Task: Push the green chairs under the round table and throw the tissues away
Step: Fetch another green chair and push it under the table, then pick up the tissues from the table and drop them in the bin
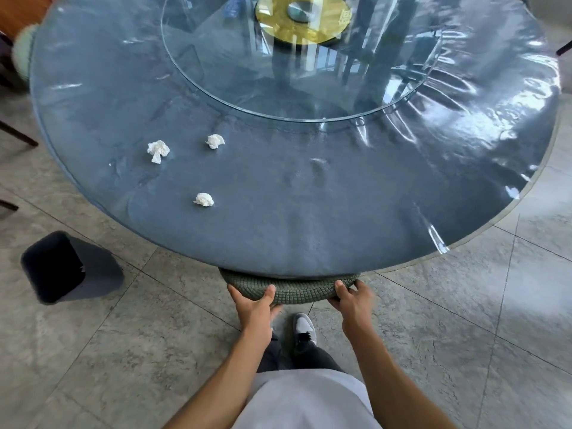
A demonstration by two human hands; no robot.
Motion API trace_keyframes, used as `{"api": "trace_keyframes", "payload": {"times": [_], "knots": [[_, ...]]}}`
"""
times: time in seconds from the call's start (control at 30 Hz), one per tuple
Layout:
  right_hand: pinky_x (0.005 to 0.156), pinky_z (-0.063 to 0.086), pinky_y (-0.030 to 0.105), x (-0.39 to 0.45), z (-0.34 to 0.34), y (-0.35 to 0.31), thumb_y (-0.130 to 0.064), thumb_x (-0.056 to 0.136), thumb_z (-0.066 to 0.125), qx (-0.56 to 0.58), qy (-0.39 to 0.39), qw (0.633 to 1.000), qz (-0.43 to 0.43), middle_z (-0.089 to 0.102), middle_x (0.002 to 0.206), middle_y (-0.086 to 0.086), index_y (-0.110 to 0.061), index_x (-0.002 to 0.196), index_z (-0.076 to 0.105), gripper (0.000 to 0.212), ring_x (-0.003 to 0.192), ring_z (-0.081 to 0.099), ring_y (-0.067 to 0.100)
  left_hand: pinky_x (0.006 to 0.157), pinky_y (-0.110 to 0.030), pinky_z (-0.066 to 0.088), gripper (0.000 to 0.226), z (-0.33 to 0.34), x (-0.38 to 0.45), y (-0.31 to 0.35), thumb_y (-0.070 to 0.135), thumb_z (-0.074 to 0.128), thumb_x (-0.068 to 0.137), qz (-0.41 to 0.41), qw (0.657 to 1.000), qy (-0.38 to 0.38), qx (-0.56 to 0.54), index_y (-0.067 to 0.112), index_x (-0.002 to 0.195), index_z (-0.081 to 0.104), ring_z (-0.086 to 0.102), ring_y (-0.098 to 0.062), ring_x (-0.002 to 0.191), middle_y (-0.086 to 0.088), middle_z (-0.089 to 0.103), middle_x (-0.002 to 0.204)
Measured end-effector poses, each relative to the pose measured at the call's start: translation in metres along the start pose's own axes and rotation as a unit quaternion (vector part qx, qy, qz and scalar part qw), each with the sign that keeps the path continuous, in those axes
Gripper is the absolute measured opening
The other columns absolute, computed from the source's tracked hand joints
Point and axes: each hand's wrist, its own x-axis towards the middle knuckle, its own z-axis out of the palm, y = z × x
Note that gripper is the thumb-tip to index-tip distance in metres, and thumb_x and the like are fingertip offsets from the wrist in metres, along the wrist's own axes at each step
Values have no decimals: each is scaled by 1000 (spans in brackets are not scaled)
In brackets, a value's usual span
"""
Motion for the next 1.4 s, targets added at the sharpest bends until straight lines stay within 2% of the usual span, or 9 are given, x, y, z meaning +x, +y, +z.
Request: {"api": "trace_keyframes", "payload": {"times": [0.33,0.43,0.5,0.57,0.73,0.87,1.0,1.17,1.4], "knots": [[71,64,38,8,-8,-1,-5,95,65,-82,-21,996,-4,70,98,23,5,98,59,13,88,73,34,81,-56,59,106,4,-4,-7,-9,71,86,31,998,40,27,41,158,12,58,-37,120,-8,36,156],[55,59,32,9,-10,-16,-12,91,71,-186,-15,982,-8,68,78,16,3,84,59,21,64,73,28,81,-50,61,104,3,-3,-9,-3,74,85,39,997,35,63,40,158,12,61,-36,116,-10,36,155],[49,52,30,13,-12,-28,-14,89,70,-277,-36,960,-11,59,60,10,-1,76,56,23,46,62,23,92,-48,57,104,4,-7,-7,5,78,84,56,990,48,124,36,158,12,59,-36,122,-13,37,156],[52,52,36,17,-14,-37,-16,85,63,-365,-54,929,-32,55,57,9,-3,75,54,19,46,56,25,107,-43,44,100,6,-13,-2,13,79,84,92,965,76,232,22,160,14,48,-36,134,-15,34,158],[49,32,30,-4,-9,-68,-7,80,49,-431,-16,889,-152,50,60,7,-7,64,42,17,53,43,26,93,-38,44,78,9,-16,20,20,77,84,160,927,85,329,18,150,35,49,-37,125,-17,29,150],[70,52,39,-20,8,-97,-12,93,53,-392,-55,885,-245,69,89,9,-6,103,65,17,78,62,29,111,-44,37,74,11,-19,41,19,74,84,260,885,60,382,15,149,38,41,-35,134,-16,38,148],[96,46,38,-35,21,-117,-13,95,60,-390,-90,844,-357,67,122,14,-3,125,62,31,115,59,31,115,-43,29,73,18,-31,61,20,72,87,376,817,53,434,12,151,38,33,-34,140,-17,36,152],[106,43,49,-47,38,-137,-20,91,63,-387,-112,775,-486,57,137,15,-3,137,53,51,127,48,35,108,-51,36,71,18,-52,90,28,72,86,496,721,90,475,18,150,41,41,-38,133,-18,39,150],[106,36,45,-70,69,-160,-40,86,55,-352,-128,741,-558,48,147,9,-10,141,49,62,130,43,31,95,-49,46,68,9,-83,130,37,75,78,574,637,161,488,25,141,51,51,-34,121,-7,45,144]]}}
